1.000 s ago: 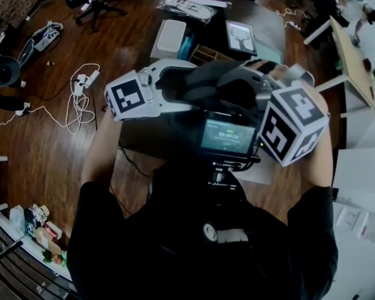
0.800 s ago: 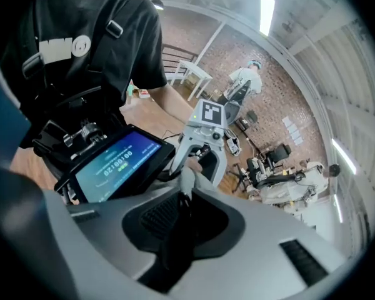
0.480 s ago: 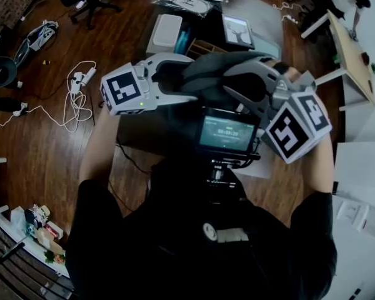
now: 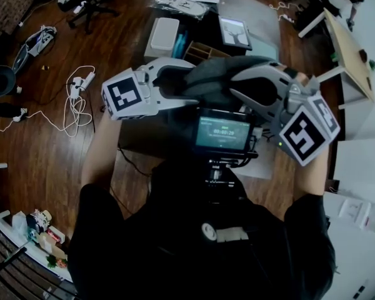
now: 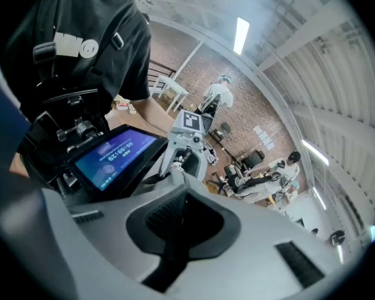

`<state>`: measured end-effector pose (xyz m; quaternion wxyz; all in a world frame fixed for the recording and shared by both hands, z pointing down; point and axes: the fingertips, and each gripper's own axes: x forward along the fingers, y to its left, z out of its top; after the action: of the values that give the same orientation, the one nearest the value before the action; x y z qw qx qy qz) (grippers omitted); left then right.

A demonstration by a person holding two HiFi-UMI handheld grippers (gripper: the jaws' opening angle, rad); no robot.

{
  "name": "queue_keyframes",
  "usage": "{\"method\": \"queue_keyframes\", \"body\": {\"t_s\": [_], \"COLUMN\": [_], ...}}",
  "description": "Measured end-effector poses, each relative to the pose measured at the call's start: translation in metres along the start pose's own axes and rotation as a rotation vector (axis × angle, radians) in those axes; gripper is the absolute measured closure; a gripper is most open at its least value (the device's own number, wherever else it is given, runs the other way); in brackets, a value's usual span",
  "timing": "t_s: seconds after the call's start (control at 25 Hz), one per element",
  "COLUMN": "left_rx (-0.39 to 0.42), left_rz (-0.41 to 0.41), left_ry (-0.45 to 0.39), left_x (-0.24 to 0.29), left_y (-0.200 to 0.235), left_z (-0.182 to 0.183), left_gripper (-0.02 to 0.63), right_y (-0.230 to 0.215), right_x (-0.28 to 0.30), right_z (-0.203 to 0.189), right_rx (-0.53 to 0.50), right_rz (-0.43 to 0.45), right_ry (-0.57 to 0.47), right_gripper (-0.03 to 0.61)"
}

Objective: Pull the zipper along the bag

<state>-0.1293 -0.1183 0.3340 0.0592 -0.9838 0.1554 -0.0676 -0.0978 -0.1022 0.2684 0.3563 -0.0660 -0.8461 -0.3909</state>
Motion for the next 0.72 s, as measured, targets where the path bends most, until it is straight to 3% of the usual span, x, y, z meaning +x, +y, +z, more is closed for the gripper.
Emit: {"method": "queue_keyframes", "body": {"t_s": [0.12, 0.28, 0.52, 0.64, 0.72], "left_rx": [0.004, -0.006, -0.025, -0.028, -0.036], "left_rz": [-0.028, -0.054, -0.075, -0.101, -0.121], "left_ry": [-0.007, -0.014, -0.028, -0.037, -0.012], "left_x": [0.002, 0.0, 0.0, -0.001, -0.004], "left_y": [-0.002, -0.004, -0.006, -0.007, -0.002], "left_z": [0.003, 0.004, 0.002, 0.001, -0.005], "left_gripper": [0.357, 0.378, 0.4, 0.403, 0.403], "right_y": [0.001, 0.003, 0.004, 0.004, 0.003], "right_x": [-0.004, -0.007, -0.015, -0.014, -0.007], "right_z": [0.001, 0.004, -0.003, -0.006, -0.011], "right_rx": [-0.009, -0.095, -0.128, -0.234, -0.397], "right_rz": [0.019, 0.092, 0.091, 0.053, 0.023], "right_ry": [0.026, 0.079, 0.042, 0.108, 0.184], "right_gripper": [0.56, 0.56, 0.56, 0.56, 0.56]}}
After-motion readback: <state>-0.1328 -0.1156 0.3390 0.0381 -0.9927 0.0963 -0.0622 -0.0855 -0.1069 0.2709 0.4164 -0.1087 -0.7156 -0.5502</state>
